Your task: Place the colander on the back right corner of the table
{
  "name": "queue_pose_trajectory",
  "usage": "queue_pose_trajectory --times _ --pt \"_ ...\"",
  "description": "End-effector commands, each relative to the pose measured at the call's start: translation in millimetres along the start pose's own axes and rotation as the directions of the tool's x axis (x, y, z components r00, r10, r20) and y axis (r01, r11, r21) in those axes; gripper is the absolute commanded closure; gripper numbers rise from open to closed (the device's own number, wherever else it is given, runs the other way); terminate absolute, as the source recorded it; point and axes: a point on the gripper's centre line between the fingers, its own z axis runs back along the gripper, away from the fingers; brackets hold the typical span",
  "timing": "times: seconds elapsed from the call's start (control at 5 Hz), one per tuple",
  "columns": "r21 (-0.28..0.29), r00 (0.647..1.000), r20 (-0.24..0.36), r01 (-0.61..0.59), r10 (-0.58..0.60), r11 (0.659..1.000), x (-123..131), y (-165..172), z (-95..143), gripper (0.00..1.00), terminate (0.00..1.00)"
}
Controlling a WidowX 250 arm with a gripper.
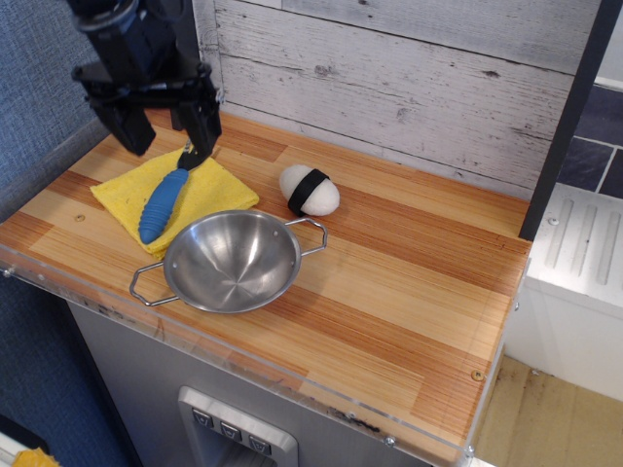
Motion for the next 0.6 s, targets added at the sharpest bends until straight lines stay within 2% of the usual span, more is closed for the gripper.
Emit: queue_pose_trajectory --times 0.0,0.2,0.4 --pt "-0.104 0.995 -0.051 0.085 -0.091 0.991 -24 6 -9 0.0 0.0" --pt "-0.133 0.989 -0.082 0.114 -0.125 0.985 -30 9 -23 0.0 0.0" --pt "-0.139 0.988 -0.093 0.106 -0.12 0.985 -32 10 -35 0.0 0.0"
